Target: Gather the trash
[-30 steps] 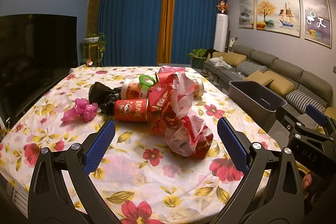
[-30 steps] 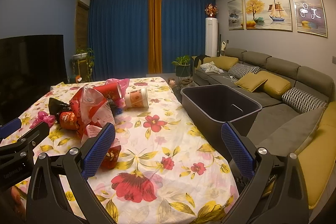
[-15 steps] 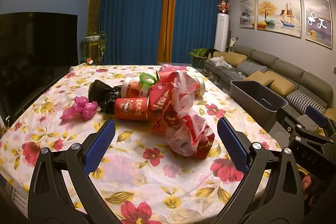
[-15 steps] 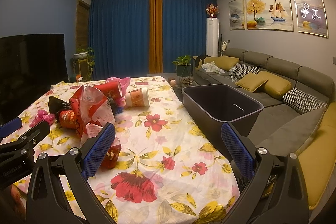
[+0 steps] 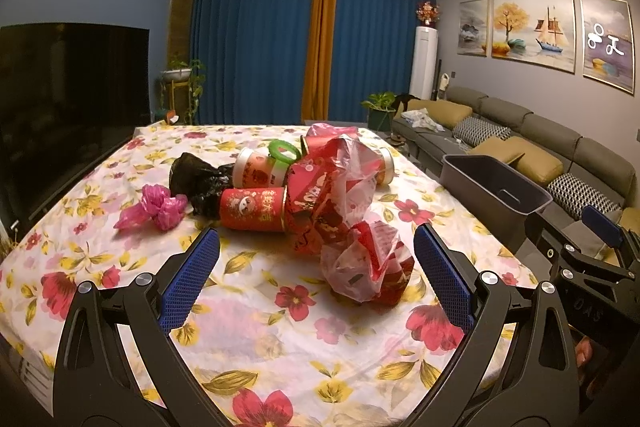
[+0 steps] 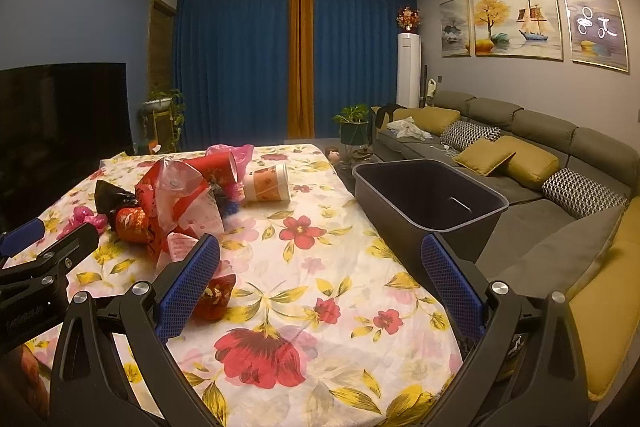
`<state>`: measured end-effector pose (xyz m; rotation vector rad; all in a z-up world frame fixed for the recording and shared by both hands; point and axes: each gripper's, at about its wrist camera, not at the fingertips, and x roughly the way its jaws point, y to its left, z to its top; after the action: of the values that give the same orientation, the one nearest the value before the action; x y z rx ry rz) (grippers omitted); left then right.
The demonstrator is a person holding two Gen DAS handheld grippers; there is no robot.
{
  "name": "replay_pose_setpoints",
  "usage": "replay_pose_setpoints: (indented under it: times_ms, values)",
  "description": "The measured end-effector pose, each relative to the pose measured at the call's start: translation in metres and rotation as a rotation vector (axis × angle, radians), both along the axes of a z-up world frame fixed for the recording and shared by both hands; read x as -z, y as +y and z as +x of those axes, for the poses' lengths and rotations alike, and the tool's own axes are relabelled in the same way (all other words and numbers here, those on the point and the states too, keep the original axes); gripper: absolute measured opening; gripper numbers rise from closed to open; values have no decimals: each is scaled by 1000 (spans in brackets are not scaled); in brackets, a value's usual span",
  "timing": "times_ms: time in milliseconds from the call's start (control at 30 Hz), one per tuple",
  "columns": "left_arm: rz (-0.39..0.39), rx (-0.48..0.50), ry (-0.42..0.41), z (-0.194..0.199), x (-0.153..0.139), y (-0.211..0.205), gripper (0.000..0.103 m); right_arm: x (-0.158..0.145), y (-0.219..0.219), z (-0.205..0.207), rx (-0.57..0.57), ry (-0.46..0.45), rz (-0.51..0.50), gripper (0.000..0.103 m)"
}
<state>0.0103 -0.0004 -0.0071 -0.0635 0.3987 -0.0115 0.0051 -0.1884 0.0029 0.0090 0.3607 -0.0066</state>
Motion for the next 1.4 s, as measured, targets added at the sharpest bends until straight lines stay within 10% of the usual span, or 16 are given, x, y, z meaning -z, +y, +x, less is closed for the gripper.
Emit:
replay_pose_setpoints:
  times_ms: [867,1400]
  values:
    - [-31,-157,-14,34,11,68,93,41,76,63,-235,90,2,87]
    - [-78,-49,2,62,14,60,93,63,86,86,-298,194,-23,20]
